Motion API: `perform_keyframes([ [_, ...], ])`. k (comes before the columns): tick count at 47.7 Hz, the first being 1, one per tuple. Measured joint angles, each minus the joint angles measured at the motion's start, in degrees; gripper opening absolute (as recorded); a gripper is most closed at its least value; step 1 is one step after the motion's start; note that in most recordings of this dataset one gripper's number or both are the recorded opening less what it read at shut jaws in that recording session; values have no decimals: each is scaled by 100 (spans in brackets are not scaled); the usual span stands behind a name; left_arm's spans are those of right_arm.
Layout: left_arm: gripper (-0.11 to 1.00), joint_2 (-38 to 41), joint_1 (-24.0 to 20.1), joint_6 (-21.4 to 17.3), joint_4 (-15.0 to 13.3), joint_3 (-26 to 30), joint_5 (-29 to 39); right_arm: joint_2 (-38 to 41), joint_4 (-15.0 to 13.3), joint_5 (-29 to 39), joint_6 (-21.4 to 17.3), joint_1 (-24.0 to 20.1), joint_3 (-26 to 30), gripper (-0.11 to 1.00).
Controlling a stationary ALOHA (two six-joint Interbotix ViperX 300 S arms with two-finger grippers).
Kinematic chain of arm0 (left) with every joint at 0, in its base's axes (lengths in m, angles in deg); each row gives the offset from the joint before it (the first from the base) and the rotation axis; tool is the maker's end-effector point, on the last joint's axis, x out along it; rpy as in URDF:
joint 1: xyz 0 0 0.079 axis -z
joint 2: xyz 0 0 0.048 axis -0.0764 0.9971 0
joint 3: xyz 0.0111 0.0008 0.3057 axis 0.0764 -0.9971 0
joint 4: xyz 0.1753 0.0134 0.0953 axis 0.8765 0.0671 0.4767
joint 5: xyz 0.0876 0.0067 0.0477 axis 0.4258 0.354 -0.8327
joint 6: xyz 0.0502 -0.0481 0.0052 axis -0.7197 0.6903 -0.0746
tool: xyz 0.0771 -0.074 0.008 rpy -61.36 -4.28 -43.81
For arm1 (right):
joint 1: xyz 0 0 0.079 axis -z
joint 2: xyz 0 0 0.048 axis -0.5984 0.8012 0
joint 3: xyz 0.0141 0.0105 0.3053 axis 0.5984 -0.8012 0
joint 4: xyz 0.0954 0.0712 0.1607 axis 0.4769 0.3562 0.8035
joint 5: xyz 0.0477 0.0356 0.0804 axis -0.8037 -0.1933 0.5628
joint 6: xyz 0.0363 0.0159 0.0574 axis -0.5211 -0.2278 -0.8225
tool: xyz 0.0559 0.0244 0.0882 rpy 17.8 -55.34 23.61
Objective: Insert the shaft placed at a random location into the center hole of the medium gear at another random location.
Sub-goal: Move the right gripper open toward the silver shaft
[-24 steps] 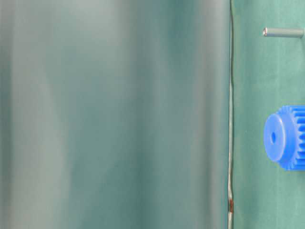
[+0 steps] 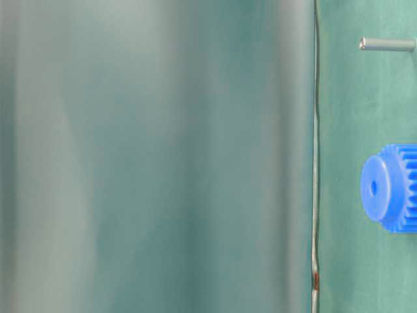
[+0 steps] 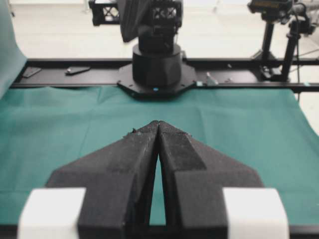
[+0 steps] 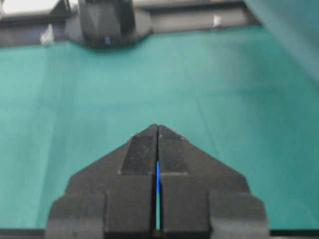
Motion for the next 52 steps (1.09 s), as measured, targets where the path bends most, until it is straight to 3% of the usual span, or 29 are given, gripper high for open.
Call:
perform_keyframes([
  [3, 0, 0, 0, 0, 0, 0, 18, 255, 0, -79, 9, 26, 0, 4],
  [7, 0, 0, 0, 0, -9, -9, 18, 606, 9, -158, 9, 44, 9, 17],
  [16, 0, 0, 0, 0, 0, -9, 26, 1573, 9, -396, 0, 88, 132, 69],
  [19, 0, 0, 9, 0, 0, 0, 44, 1890, 9, -545, 9, 114, 149, 82],
  [32, 0, 18, 0, 0, 0, 0, 88, 3041, 9, -1406, 9, 413, 149, 78],
  [52, 0, 18, 0, -18, 0, 0, 88, 4140, 26, -1872, 9, 545, 185, 77],
])
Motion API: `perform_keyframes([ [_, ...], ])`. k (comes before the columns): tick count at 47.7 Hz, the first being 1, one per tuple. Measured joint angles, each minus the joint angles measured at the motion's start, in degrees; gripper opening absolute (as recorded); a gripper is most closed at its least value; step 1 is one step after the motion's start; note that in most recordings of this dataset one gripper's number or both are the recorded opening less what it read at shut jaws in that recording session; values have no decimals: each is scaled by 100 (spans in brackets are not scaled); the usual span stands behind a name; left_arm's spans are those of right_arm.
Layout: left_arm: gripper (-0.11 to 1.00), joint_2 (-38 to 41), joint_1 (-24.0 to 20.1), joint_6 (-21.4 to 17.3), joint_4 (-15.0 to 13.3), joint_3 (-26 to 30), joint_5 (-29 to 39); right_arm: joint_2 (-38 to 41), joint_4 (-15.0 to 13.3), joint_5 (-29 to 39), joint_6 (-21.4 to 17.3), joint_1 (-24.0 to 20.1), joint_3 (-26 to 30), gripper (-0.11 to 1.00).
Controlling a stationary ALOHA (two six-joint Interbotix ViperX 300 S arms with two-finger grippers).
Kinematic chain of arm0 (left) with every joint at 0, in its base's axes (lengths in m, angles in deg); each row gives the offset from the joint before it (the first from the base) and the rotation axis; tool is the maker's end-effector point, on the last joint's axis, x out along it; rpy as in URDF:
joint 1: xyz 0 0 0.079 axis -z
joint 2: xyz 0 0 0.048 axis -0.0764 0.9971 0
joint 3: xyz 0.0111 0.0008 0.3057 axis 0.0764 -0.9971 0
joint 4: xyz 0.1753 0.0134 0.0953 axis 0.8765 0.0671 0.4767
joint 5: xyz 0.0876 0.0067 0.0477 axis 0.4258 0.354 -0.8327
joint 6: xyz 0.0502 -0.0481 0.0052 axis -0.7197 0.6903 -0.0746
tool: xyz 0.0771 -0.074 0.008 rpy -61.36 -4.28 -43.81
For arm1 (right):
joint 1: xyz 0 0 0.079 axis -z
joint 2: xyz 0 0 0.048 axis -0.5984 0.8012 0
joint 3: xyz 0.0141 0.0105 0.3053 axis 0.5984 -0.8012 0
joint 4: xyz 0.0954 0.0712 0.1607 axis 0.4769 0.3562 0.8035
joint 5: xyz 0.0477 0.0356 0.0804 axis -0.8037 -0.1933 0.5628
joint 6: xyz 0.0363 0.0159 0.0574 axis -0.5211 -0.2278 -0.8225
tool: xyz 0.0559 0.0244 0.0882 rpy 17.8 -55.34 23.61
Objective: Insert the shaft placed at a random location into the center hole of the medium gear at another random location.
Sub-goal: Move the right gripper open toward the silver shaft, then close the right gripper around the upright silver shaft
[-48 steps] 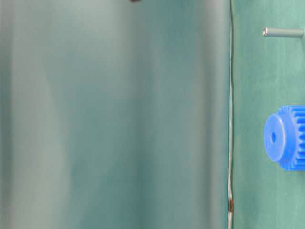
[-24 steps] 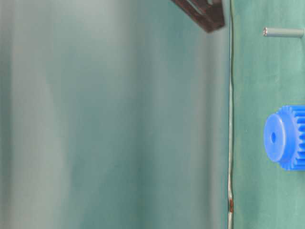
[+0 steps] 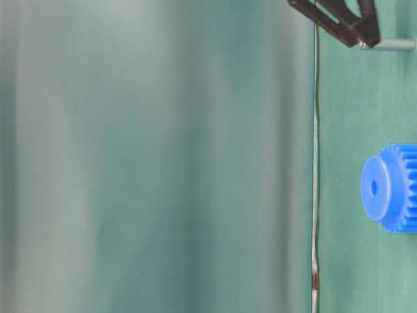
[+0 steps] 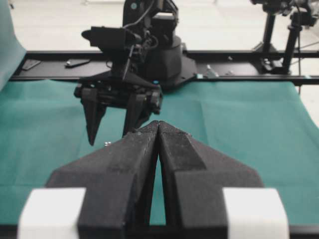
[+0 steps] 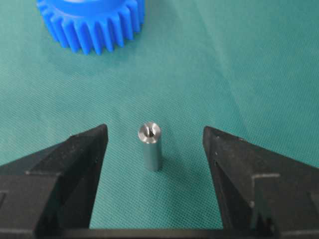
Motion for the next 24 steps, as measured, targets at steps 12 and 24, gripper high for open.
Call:
perform_keyframes([
  [12, 0, 0, 0, 9, 0, 0, 9, 62, 9, -9, -9, 0, 70, 70],
  [24, 0, 0, 0, 18, 0, 0, 79, 62, 9, -9, -9, 0, 79, 14],
])
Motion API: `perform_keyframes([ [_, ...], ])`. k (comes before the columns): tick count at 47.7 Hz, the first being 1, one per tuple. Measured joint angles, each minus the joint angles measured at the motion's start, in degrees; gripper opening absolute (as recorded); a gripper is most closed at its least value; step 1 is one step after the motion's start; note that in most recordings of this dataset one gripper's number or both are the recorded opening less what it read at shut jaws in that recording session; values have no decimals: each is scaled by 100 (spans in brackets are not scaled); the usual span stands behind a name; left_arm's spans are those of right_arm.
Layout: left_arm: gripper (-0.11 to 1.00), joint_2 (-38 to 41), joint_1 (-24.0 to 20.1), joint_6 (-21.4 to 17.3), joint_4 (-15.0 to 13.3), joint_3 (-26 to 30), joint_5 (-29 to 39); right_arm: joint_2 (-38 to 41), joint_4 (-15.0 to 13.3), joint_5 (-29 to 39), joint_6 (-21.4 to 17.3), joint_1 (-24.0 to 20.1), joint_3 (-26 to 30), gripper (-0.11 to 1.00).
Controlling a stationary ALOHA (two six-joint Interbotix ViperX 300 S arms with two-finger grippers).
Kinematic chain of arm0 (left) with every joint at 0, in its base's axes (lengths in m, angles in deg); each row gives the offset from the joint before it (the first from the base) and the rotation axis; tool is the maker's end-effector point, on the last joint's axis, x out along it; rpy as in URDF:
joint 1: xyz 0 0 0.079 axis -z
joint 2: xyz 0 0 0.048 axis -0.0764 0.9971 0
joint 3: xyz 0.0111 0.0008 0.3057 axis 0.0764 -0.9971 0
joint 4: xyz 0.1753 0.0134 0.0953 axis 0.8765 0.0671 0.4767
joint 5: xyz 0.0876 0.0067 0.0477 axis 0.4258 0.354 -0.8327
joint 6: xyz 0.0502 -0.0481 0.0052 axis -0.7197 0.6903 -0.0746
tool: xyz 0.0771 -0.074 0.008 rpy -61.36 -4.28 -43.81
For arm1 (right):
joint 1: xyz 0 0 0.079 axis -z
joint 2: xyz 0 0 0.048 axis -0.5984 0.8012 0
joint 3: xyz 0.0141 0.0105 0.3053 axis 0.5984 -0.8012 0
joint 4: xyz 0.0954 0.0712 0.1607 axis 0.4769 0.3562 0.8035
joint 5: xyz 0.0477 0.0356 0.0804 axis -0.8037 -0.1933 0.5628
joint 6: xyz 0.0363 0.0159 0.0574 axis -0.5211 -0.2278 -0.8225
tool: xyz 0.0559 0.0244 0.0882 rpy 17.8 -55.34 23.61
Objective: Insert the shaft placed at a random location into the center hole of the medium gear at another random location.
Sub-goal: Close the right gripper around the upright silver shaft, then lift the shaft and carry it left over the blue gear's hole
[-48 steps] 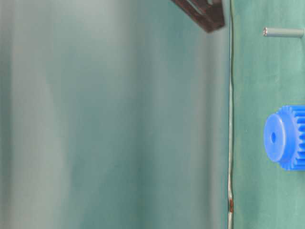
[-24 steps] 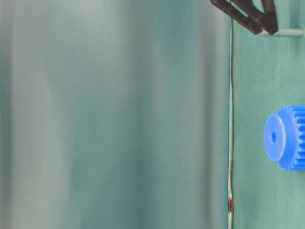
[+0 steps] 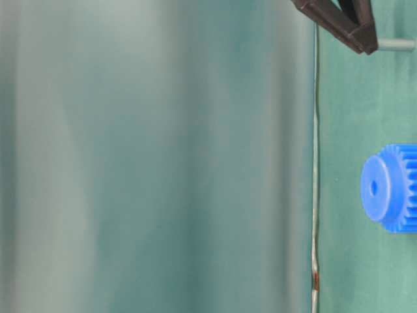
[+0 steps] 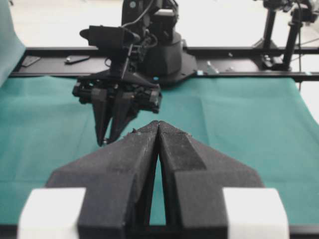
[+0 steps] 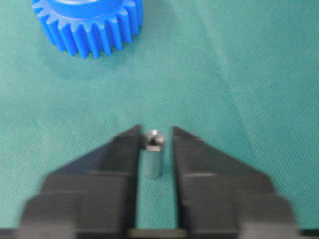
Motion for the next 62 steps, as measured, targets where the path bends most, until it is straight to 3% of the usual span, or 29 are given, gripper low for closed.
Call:
perform_keyframes([
  [23, 0, 0, 0, 9, 0, -9, 44, -114, -9, 97, 9, 9, 18, 14],
  [43, 0, 0, 0, 26, 0, 0, 88, -1608, -18, 1767, 0, -97, 457, 14],
  [62, 0, 0, 0, 26, 0, 0, 149, -1195, -18, 1811, 0, -158, 861, 14],
])
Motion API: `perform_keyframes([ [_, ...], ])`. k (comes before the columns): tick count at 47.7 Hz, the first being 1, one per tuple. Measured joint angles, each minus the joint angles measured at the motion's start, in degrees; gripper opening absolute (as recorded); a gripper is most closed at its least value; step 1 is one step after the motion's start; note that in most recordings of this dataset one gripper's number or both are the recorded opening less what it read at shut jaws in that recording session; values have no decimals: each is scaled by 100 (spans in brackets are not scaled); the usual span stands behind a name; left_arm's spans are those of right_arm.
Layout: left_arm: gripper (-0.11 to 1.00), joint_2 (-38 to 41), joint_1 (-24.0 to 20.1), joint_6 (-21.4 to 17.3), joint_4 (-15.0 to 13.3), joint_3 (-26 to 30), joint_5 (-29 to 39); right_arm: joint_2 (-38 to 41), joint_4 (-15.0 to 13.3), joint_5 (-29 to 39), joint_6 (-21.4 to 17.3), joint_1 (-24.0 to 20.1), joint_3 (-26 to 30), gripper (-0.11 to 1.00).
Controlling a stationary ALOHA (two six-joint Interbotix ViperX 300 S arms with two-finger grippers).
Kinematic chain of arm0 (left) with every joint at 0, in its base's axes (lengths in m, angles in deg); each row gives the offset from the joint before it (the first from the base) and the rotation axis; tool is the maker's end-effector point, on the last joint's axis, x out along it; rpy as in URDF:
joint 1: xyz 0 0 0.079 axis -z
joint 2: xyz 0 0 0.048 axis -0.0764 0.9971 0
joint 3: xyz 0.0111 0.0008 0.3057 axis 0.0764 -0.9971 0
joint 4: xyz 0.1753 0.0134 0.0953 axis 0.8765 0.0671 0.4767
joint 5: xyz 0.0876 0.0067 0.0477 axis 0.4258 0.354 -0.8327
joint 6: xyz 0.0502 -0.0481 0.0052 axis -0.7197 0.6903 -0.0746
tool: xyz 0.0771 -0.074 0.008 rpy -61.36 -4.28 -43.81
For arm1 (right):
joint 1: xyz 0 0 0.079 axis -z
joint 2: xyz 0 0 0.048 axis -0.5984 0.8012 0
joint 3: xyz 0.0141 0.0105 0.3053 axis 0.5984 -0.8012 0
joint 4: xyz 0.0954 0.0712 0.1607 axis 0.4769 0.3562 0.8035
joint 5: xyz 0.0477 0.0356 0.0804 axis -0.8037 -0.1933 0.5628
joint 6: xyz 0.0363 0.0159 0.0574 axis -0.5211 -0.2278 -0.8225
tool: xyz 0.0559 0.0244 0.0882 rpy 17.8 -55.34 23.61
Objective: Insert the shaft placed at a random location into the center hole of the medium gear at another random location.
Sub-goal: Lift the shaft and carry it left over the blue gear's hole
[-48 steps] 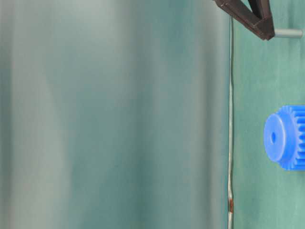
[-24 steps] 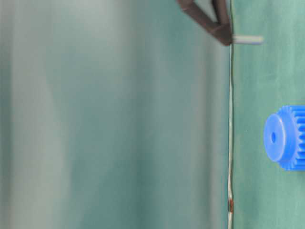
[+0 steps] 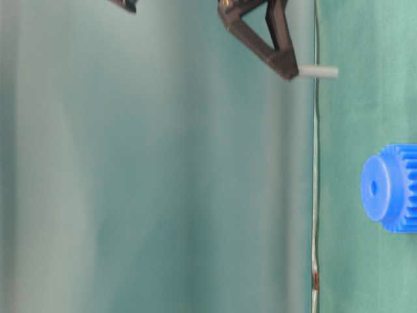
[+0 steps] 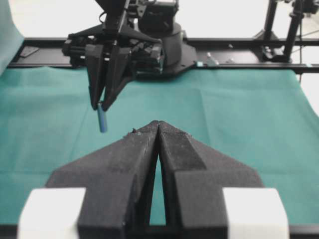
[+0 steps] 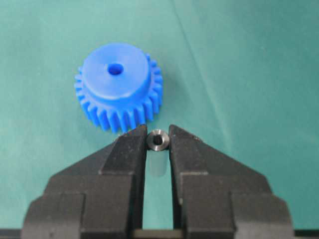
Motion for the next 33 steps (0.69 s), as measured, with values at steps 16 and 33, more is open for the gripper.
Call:
perform_keyframes([
  [16, 0, 0, 0, 0, 0, -9, 79, 1099, 0, 0, 0, -211, 1099, 14],
  [33, 0, 0, 0, 0, 0, 0, 88, 1758, 0, 44, 0, -369, 1819, 14],
])
